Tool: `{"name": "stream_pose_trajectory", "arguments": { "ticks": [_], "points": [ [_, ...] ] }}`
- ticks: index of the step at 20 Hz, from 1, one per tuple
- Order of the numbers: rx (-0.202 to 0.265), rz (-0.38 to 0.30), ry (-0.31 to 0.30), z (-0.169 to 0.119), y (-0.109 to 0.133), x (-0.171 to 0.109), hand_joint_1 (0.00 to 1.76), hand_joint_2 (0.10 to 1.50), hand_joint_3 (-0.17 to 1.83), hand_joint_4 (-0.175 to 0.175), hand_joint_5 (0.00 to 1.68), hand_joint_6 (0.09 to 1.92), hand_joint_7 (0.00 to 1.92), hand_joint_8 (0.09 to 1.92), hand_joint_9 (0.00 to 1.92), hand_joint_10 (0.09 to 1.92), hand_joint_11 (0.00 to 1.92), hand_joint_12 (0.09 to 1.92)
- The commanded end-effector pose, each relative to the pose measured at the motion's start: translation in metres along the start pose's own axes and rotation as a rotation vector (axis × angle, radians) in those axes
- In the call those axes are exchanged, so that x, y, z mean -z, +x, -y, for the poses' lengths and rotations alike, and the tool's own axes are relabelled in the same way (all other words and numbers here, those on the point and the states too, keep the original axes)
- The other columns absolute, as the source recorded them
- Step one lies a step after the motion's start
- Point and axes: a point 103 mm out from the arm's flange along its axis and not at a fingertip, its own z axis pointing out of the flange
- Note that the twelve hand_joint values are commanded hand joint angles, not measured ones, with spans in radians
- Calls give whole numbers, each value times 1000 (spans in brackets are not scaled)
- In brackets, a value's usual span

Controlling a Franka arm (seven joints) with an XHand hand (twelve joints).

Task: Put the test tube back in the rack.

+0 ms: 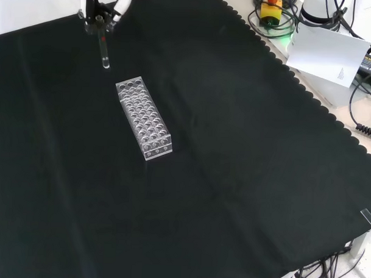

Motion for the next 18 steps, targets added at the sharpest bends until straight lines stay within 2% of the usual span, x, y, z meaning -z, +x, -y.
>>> {"name": "stream_pose_trajectory", "arguments": {
  "ticks": [1,12,18],
  "points": [
    [19,-31,30,3,10,-18,1422,1055,-150,-175,1298,145,1246,880,1284,560,1334,812],
    [17,-77,87,7,13,-56,1422,1056,-153,-175,1299,143,1246,879,1285,560,1335,812],
    [24,-81,104,1,15,-70,1422,1057,-155,-175,1299,142,1247,879,1285,560,1335,813]
  ]
}}
